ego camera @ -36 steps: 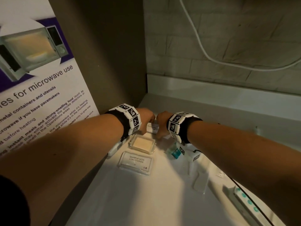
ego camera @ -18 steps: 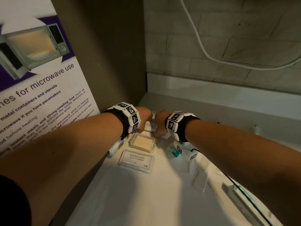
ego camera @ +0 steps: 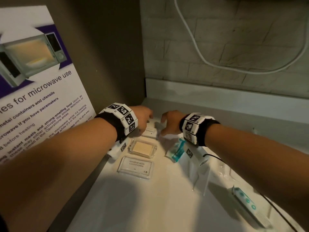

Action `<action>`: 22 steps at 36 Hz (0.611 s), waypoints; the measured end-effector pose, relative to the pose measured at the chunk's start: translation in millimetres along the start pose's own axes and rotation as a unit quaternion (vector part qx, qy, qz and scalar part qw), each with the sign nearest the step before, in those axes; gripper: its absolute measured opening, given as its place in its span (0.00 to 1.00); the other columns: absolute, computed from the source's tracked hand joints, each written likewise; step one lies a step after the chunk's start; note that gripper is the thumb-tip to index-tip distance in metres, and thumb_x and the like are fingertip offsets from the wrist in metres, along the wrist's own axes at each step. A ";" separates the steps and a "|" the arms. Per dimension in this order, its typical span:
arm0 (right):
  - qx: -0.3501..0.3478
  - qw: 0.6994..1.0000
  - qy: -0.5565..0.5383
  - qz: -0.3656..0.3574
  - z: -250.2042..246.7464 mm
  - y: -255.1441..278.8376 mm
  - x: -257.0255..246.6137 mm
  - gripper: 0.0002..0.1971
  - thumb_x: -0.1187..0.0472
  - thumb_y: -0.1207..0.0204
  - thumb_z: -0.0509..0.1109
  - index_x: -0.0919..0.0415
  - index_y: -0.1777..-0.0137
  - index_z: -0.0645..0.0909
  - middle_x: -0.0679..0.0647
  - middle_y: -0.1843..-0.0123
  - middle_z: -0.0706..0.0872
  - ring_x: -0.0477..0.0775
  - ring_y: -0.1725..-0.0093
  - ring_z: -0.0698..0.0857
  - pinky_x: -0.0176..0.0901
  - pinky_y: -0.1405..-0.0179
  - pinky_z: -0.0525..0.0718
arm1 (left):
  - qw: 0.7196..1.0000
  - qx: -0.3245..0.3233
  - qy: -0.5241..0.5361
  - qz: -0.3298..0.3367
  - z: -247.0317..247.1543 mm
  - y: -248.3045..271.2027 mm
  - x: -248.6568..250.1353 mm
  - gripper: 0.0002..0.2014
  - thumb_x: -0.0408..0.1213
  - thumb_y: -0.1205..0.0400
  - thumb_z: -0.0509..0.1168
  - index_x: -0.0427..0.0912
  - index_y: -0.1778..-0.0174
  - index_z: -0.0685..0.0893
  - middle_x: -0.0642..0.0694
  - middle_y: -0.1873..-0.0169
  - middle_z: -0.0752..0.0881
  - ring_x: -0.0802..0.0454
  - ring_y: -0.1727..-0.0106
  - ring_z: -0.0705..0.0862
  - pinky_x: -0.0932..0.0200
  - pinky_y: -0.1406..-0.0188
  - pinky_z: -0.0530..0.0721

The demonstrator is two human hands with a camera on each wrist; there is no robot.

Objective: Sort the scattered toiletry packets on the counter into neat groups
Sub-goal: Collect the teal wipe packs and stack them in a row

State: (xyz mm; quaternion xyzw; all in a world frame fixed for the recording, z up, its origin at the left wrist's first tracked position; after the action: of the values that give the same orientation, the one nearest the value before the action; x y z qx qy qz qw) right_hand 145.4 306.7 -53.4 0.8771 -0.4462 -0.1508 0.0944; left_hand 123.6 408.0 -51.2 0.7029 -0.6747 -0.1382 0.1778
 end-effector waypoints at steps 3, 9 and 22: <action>0.044 0.999 -0.016 0.008 -23.0 16.3 20.2 0.28 0.47 0.27 0.74 0.57 0.29 0.77 0.56 0.32 0.83 0.59 0.34 0.81 0.43 0.38 0.77 | 0.999 0.033 -0.036 0.014 -19.3 7.7 14.9 0.35 0.34 0.31 0.79 0.37 0.27 0.75 0.39 0.37 0.83 0.42 0.41 0.84 0.48 0.42 0.86; 0.043 0.994 -0.021 0.094 -44.8 47.7 75.1 0.19 0.47 0.25 0.71 0.60 0.42 0.84 0.57 0.40 0.85 0.59 0.38 0.84 0.46 0.41 0.81 | 0.987 0.121 0.047 0.096 -32.0 25.9 72.2 0.32 0.50 0.24 0.74 0.40 0.27 0.74 0.41 0.35 0.82 0.42 0.39 0.82 0.53 0.44 0.82; -0.024 0.974 -0.088 0.207 31.5 37.7 107.9 0.23 0.39 0.42 0.79 0.60 0.71 0.82 0.50 0.72 0.90 0.55 0.66 0.91 0.50 0.54 0.90 | 0.994 0.042 0.070 0.068 42.8 34.6 115.9 0.34 0.49 0.30 0.79 0.43 0.35 0.69 0.42 0.43 0.84 0.45 0.51 0.84 0.53 0.59 0.82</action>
State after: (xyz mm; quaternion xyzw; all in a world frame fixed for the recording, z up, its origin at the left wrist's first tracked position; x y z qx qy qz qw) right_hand 166.0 196.1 -91.1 0.7464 -0.6210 -0.2150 0.1051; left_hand 79.9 288.7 -69.2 0.6702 -0.7120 -0.0475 0.2039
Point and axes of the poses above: each hand's wrist, its own y-axis away from the middle knuckle, its own z-axis out of the palm, x = y × z, the point moved 9 cm from there along -y, towards the middle knuckle
